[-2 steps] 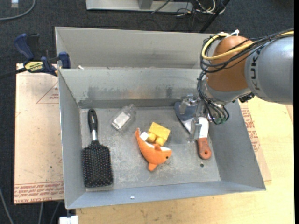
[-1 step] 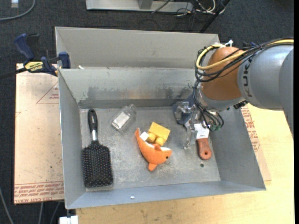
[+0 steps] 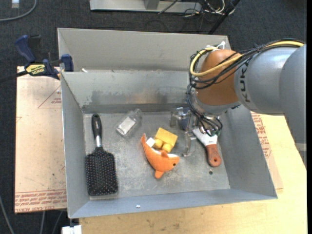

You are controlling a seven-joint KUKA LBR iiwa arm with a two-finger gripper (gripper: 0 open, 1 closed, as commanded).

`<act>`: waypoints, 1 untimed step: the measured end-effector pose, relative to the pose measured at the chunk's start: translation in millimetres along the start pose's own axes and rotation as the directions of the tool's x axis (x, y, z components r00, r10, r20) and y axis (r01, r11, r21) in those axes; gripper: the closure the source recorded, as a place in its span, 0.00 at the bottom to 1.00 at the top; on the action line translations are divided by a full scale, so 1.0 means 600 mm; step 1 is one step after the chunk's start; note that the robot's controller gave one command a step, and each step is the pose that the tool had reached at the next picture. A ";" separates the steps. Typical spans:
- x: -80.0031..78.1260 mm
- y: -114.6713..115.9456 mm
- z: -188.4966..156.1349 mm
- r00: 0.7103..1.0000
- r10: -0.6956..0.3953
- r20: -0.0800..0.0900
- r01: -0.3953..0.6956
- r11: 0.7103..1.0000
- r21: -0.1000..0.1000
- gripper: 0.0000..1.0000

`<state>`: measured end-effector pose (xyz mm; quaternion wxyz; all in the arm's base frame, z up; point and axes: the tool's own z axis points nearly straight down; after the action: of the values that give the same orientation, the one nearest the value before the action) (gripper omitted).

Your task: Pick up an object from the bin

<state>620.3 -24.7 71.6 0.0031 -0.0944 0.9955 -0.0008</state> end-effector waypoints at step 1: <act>0.026 0.032 -0.005 0.996 -0.092 0.001 0.092 0.996 -0.005 0.00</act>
Offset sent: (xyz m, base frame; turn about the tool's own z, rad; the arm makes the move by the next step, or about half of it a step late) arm 0.0108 0.1273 0.0184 -0.2436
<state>601.4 -8.8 74.6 0.0031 -0.1399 0.9902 0.0016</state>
